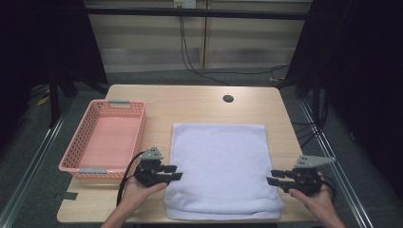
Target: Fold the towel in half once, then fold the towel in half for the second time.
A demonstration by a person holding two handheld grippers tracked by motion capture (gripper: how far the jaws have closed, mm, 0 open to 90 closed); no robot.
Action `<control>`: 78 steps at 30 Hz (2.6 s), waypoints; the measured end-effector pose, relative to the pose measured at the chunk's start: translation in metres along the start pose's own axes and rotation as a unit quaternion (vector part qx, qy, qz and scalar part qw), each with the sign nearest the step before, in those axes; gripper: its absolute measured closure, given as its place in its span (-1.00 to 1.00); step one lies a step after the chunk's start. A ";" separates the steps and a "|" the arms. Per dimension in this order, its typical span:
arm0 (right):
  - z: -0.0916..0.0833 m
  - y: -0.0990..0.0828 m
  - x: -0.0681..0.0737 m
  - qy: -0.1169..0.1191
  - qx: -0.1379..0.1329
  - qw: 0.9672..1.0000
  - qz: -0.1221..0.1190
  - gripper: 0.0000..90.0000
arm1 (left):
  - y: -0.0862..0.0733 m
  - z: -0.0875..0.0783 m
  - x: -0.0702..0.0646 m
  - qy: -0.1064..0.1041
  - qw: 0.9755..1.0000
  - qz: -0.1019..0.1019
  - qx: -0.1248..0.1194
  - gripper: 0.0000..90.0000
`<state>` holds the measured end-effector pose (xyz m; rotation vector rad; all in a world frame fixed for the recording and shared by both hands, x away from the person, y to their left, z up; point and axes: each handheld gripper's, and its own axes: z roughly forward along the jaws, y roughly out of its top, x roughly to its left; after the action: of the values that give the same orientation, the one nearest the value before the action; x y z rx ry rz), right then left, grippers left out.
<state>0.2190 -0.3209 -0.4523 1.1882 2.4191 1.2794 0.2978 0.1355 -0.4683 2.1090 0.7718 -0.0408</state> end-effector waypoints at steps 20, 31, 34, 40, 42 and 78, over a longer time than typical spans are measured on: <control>0.083 0.017 -0.025 -0.056 0.073 0.995 -0.033 0.33 | -0.004 0.034 0.022 0.049 0.998 0.025 0.036 0.83; 0.068 0.003 -0.012 -0.029 0.078 0.996 -0.025 0.46 | -0.020 0.023 0.003 0.017 0.999 0.011 0.047 0.89; 0.062 -0.002 -0.007 -0.016 0.086 0.996 -0.028 0.46 | -0.026 0.018 -0.005 0.000 0.998 0.005 0.055 0.84; 0.047 -0.015 0.007 0.011 0.101 0.995 -0.024 0.46 | -0.039 0.008 -0.028 -0.016 0.997 0.018 0.075 0.76; 0.042 -0.019 0.013 0.017 0.108 0.994 -0.026 0.46 | -0.043 0.005 -0.034 -0.022 0.997 0.015 0.075 0.73; 0.076 0.037 -0.098 -0.069 0.060 0.996 0.003 0.22 | 0.027 0.042 0.065 0.078 0.997 -0.022 0.007 0.15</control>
<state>0.3417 -0.3310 -0.4925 1.2697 2.4213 1.0298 0.3752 0.1256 -0.4947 2.1275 0.9121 0.0971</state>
